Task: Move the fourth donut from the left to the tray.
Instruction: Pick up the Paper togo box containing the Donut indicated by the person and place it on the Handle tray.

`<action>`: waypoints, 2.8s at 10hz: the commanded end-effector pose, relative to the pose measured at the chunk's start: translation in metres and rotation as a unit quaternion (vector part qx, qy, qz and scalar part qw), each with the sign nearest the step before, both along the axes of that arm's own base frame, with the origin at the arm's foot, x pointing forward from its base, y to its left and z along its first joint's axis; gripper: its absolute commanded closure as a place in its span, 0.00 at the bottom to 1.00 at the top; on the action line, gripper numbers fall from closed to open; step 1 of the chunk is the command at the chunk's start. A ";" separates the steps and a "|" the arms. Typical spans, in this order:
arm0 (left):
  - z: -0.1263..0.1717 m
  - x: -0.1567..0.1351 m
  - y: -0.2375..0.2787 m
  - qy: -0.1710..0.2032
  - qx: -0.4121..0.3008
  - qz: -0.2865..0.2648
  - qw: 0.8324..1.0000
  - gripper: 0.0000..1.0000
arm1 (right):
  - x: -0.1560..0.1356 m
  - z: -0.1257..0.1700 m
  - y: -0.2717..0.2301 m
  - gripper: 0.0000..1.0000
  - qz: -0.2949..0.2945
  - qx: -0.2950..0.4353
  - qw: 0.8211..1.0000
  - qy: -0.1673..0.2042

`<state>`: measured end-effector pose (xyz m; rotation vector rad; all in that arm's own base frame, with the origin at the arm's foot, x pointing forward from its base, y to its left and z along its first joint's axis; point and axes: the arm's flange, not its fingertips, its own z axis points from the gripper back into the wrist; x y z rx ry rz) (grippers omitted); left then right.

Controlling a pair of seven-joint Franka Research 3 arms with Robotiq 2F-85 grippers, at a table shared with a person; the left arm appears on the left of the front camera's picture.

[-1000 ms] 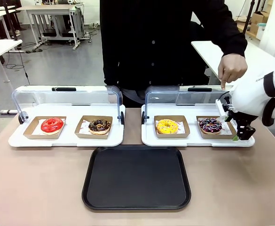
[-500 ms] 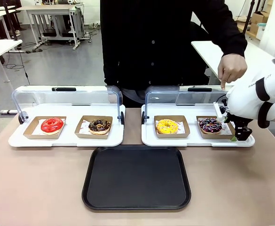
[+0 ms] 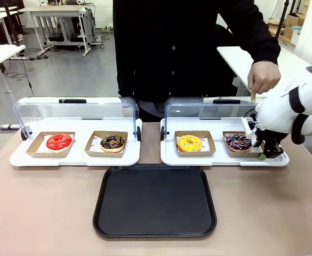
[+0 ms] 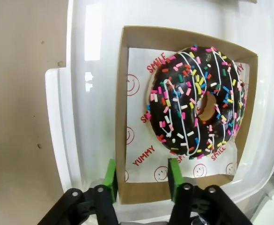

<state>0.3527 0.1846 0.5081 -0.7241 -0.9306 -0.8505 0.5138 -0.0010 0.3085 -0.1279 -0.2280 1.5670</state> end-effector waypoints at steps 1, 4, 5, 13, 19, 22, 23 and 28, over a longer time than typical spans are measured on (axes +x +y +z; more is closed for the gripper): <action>0.002 0.000 0.001 -0.013 -0.004 -0.006 1.000 0.00 | 0.005 0.006 -0.003 1.00 0.002 -0.006 1.000 0.014; 0.002 0.000 0.001 -0.013 -0.004 -0.006 1.000 0.00 | 0.004 0.006 -0.006 1.00 0.002 -0.007 1.000 0.027; 0.002 0.000 0.001 -0.013 -0.004 -0.006 1.000 0.00 | 0.004 0.006 -0.007 1.00 0.004 -0.007 1.000 0.028; 0.002 0.000 0.001 -0.013 -0.004 -0.006 1.000 0.00 | -0.015 0.034 -0.005 0.98 -0.019 0.016 1.000 -0.003; 0.002 0.000 0.001 -0.013 -0.004 -0.006 1.000 0.00 | -0.084 0.096 0.062 0.98 -0.039 0.025 0.998 -0.030; 0.002 0.000 0.001 -0.013 -0.004 -0.006 1.000 0.00 | -0.122 0.098 0.123 0.98 -0.032 0.018 0.999 -0.013; 0.002 0.000 0.001 -0.013 -0.004 -0.006 1.000 0.00 | -0.128 0.096 0.136 0.98 -0.027 0.012 0.999 -0.014; 0.002 0.000 0.001 -0.013 -0.004 -0.006 1.000 0.00 | -0.132 0.095 0.156 0.98 0.000 0.024 1.000 -0.008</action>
